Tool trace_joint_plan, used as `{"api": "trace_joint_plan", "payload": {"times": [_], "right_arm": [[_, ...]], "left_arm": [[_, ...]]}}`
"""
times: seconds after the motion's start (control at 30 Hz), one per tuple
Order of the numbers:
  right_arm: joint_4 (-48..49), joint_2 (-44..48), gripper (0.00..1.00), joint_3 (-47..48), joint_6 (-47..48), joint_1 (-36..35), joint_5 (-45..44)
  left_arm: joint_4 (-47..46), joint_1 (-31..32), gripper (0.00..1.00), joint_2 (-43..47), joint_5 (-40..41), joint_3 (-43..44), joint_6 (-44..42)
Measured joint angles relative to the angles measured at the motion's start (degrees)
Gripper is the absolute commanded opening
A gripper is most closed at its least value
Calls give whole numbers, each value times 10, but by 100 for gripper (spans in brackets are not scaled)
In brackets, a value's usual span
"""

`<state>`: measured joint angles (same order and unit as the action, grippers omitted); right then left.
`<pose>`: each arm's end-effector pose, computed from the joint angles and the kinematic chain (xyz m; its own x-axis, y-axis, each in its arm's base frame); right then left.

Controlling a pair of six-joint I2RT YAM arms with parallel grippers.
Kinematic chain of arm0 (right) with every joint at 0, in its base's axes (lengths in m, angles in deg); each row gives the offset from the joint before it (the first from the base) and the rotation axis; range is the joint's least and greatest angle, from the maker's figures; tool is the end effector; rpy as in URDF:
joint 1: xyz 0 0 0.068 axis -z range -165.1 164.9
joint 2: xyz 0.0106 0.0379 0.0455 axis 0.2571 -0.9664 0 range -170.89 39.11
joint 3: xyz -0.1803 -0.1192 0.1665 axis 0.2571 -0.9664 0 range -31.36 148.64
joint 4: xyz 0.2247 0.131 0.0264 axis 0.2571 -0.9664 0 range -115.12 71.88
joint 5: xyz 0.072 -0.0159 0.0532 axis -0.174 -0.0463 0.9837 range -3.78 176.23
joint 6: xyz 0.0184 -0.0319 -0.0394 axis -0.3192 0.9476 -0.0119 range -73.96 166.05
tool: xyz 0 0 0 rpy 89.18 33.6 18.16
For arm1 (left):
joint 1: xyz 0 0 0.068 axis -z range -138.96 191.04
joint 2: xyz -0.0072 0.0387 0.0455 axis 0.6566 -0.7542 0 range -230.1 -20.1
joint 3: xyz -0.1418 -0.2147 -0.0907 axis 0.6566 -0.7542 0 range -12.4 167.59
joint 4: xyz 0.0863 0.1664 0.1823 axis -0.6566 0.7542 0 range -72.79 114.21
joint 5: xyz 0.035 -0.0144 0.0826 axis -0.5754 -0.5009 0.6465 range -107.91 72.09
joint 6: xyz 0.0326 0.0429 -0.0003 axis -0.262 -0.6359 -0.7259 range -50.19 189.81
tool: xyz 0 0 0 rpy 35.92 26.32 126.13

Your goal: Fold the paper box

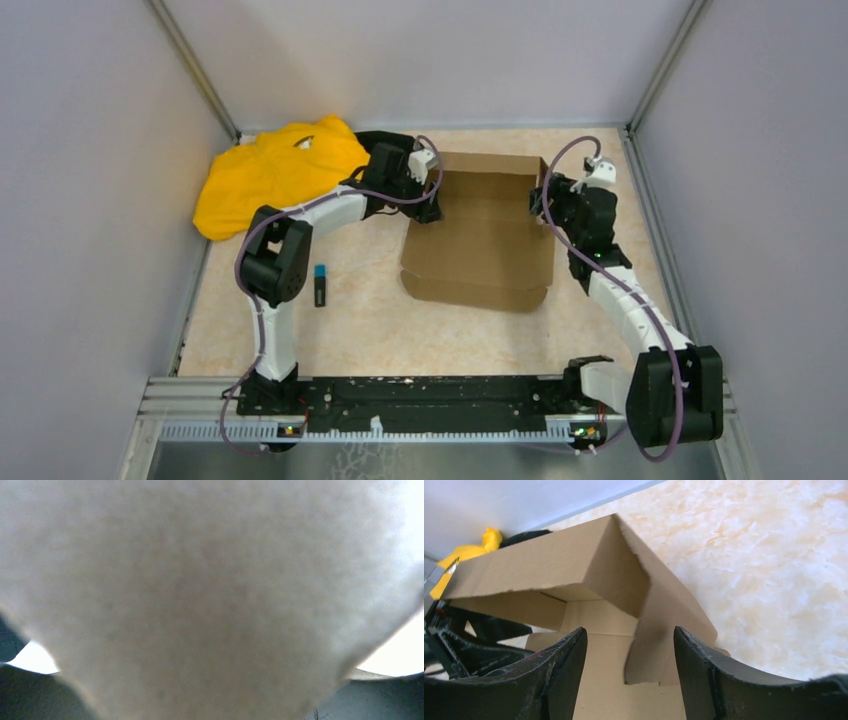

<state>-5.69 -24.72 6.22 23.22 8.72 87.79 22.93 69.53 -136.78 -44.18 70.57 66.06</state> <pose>0.2546 0.0285 0.2697 -0.2708 0.3608 -0.8925 -0.0314 0.9233 0.3828 0.3946 -0.2320 0.1962 -0.5093 0.3430 -0.7893 0.7631 0.6039 -0.2300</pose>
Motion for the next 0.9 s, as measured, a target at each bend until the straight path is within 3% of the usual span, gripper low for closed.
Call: {"api": "trace_joint_plan", "payload": {"times": [0.43,0.67,0.9], "right_arm": [[37,-79,64,-1,-156,144,-21],[90,-142,64,-13,-220,157,-22],[108,-120,64,-35,-239,162,-41]], "left_arm": [[79,-6,68,-9,-11,67,-16],[113,-9,68,-22,-15,80,-30],[132,-12,64,-33,-15,89,-38]]}}
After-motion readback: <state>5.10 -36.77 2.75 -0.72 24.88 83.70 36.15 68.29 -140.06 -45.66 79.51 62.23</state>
